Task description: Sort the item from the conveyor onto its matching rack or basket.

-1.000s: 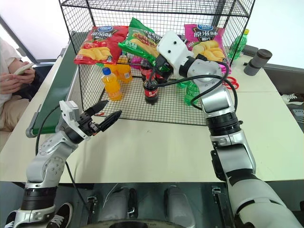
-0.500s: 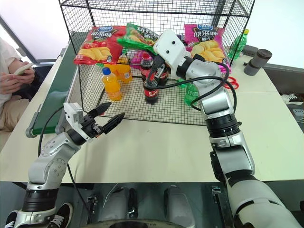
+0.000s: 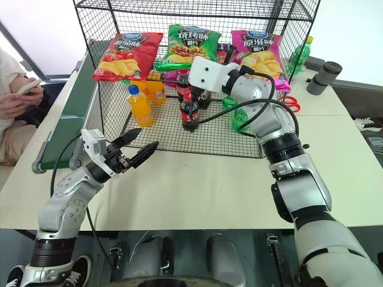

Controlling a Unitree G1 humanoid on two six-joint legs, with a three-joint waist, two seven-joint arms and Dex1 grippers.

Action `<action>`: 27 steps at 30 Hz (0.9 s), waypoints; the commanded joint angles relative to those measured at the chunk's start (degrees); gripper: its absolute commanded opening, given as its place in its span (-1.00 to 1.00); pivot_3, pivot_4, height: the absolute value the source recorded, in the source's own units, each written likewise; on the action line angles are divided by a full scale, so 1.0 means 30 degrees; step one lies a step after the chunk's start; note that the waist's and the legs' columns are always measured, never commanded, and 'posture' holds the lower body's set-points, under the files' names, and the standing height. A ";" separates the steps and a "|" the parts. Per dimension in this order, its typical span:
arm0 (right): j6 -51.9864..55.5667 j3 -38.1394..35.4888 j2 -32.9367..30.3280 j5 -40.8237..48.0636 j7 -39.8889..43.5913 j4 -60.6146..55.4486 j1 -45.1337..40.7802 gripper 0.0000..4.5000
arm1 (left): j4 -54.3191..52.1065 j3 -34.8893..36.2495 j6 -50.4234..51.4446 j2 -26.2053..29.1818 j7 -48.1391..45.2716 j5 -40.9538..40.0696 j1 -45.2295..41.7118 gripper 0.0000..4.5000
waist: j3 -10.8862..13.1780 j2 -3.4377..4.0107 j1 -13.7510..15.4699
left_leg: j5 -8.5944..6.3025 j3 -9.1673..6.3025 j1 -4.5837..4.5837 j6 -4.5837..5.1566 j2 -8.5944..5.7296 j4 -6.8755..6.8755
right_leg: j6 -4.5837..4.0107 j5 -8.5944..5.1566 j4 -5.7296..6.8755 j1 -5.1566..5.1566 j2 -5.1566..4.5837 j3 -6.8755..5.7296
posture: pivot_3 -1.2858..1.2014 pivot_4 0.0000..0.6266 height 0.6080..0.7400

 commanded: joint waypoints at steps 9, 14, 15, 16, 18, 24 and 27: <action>-0.0566 -0.1213 -0.0031 0.1443 0.0473 0.0041 -0.0619 0.33 | -0.0963 0.0003 -0.0112 -0.0009 0.0233 -0.0180 0.0038 1.00 | 0.0001 0.0002 0.0009 | 0.0000 -0.0004 -0.0002 0.0001 0.0000 0.0000 | 0.0000 0.0000 0.0000 0.0001 -0.0005 -0.0001 | 0.03 -0.52 1.00; 0.2111 -0.2366 0.0582 0.4663 0.2732 -0.1690 -0.0207 0.33 | -0.0840 -0.0107 -0.0112 -0.0061 0.0176 -0.0160 -0.0067 1.00 | 0.0003 0.0005 -0.0005 | 0.0000 -0.0005 -0.0002 0.0001 0.0008 -0.0002 | 0.0001 0.0001 0.0000 0.0000 -0.0002 -0.0001 | 0.03 -0.52 1.00; 0.2591 -0.2526 0.0651 0.4927 0.2837 -0.1860 -0.0182 0.33 | -0.0814 -0.0103 -0.0096 -0.0086 0.0159 -0.0215 -0.0088 1.00 | 0.0002 0.0005 -0.0002 | 0.0000 -0.0007 -0.0002 0.0001 0.0011 -0.0003 | 0.0001 0.0001 0.0000 0.0001 0.0000 -0.0001 | 0.03 -0.52 1.00; 0.3096 -0.2711 0.0771 0.5340 0.3047 -0.2026 -0.0152 0.33 | -0.0765 -0.0091 -0.0064 -0.0115 0.0148 -0.0285 -0.0118 1.00 | 0.0003 0.0005 0.0009 | -0.0001 -0.0008 -0.0001 0.0001 0.0015 -0.0002 | 0.0002 0.0001 0.0003 0.0003 0.0000 -0.0002 | 0.03 -0.52 1.00; 0.3796 -0.3053 0.0971 0.6093 0.3318 -0.2480 -0.0021 0.33 | -0.0693 -0.0131 -0.0077 -0.0048 0.0069 -0.0223 -0.0168 1.00 | 0.0002 0.0004 0.0018 | 0.0000 -0.0009 0.0000 0.0001 0.0014 0.0000 | 0.0001 0.0001 0.0003 0.0006 -0.0004 -0.0004 | 0.03 -0.52 1.00; 0.5386 -0.3207 0.0838 0.6948 0.3857 -0.3856 0.0717 0.33 | -0.0696 -0.0074 -0.0062 -0.0010 0.0009 -0.0217 -0.0336 1.00 | 0.0003 0.0004 0.0062 | -0.0004 -0.0008 -0.0001 0.0007 0.0004 0.0001 | 0.0001 0.0001 -0.0002 0.0007 -0.0012 -0.0006 | 0.03 -0.52 1.00; 0.6078 -0.3226 0.0687 0.7484 0.4430 -0.5377 0.1343 0.33 | -0.0735 -0.0063 -0.0035 -0.0007 0.0001 -0.0201 -0.0304 1.00 | 0.0003 0.0005 0.0059 | -0.0004 -0.0009 -0.0001 0.0008 0.0004 0.0000 | 0.0001 0.0001 -0.0001 0.0006 -0.0009 -0.0006 | 0.03 -0.52 1.00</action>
